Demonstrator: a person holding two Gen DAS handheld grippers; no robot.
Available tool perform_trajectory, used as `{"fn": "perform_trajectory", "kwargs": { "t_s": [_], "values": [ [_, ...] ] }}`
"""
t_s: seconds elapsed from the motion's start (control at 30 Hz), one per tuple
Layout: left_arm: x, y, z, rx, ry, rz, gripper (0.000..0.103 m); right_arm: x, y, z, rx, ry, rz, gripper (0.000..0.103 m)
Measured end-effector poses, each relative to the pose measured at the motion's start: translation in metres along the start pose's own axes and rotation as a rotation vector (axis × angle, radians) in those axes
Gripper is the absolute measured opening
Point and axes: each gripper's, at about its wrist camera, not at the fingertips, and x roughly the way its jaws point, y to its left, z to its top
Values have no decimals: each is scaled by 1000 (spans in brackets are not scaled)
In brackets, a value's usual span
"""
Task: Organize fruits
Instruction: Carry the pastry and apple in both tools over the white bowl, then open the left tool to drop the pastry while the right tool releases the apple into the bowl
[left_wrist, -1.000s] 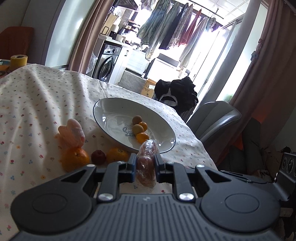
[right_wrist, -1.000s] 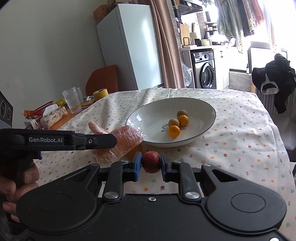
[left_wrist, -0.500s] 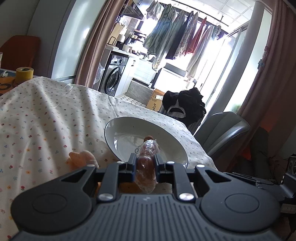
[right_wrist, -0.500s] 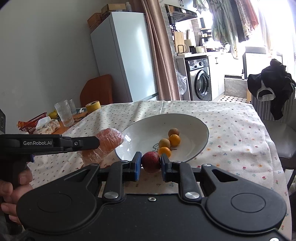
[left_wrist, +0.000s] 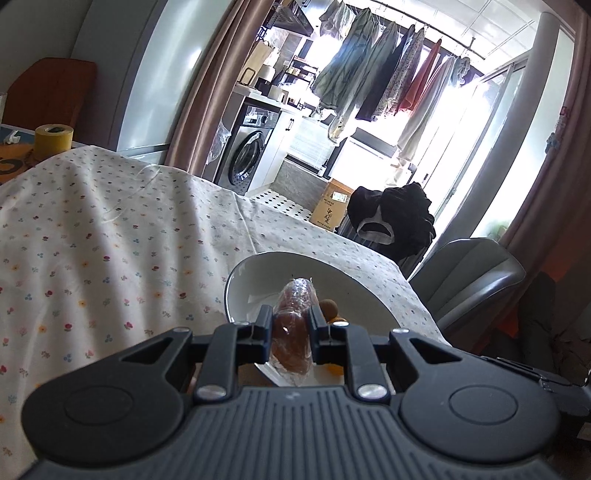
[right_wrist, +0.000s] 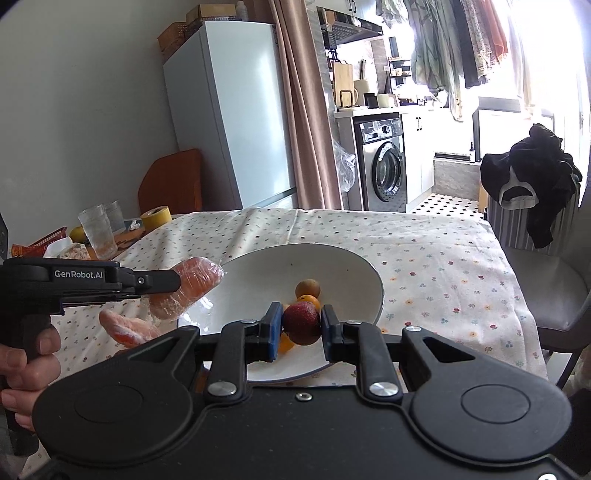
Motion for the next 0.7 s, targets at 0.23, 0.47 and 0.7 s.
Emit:
{"fn": "perform_trajectory", "kwargs": {
  "t_s": [0.23,0.47,0.7],
  "values": [
    [24,-5,-2,6,26,38,18,12,-1,-1,1,29,-5,21],
    [28,0,-5,16,35,111,47,22,2,-1,-11,56,-14,21],
    [8,6,-3,0,5,99,74,28,5,2,-12,57,-25,21]
  ]
}}
